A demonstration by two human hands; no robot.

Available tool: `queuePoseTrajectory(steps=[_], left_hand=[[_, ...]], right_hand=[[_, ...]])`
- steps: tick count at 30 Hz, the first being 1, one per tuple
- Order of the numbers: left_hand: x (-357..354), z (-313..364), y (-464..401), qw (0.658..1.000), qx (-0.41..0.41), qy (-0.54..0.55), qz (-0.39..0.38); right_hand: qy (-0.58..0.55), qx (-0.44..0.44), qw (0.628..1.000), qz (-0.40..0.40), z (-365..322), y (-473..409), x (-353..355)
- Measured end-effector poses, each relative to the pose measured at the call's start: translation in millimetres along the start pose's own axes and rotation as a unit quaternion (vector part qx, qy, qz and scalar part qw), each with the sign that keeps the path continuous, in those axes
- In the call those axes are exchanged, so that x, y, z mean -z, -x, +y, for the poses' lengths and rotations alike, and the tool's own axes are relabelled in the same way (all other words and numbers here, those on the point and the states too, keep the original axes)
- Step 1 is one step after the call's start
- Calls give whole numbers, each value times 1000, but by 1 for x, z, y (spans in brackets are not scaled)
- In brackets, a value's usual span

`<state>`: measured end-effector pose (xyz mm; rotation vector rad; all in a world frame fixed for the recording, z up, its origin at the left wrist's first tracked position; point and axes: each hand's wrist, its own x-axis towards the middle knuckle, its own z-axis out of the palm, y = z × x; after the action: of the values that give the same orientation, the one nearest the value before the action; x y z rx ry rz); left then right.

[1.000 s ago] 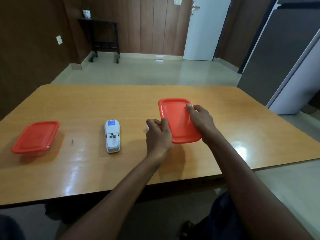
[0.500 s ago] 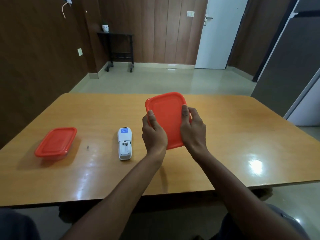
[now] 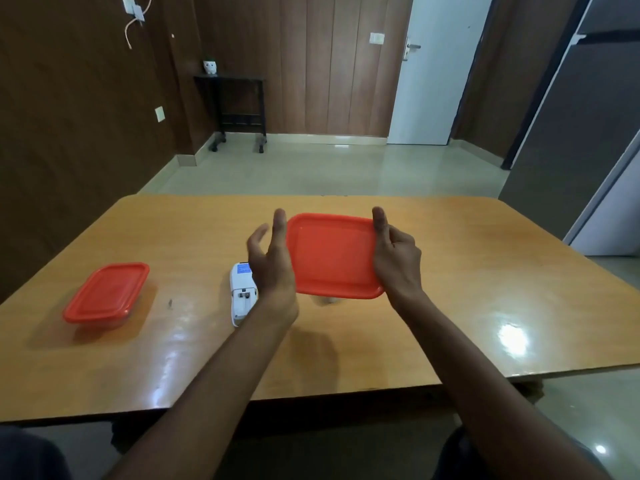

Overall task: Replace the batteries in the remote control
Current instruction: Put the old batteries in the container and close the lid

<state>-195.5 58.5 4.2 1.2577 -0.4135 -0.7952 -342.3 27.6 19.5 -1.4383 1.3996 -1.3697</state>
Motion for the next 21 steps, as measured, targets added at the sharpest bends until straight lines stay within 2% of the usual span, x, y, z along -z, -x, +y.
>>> queuePoseTrajectory(steps=[2, 5, 9, 13, 17, 18, 21], left_hand=[[2, -3, -1, 993, -39, -91, -69], [5, -13, -3, 985, -82, -139, -56], [11, -27, -9, 988, -45, -143, -23], [1, -41, -17, 994, 33, -106, -3], [-28, -42, -20, 992, 101, -72, -13], [-39, -42, -18, 990, 127, -51, -24], [-75, -40, 0, 978, 195, 22, -74]], right_hand=[[19, 23, 999, -18, 2, -6, 3], [34, 18, 999, -34, 8, -10, -2], [83, 6, 994, -70, 18, -11, -7], [218, -3, 968, -121, 21, -24, 7], [127, -133, 970, -161, 25, -35, 35], [91, -156, 973, -147, 27, -37, 40], [-33, -199, 979, -42, 40, -45, 46]])
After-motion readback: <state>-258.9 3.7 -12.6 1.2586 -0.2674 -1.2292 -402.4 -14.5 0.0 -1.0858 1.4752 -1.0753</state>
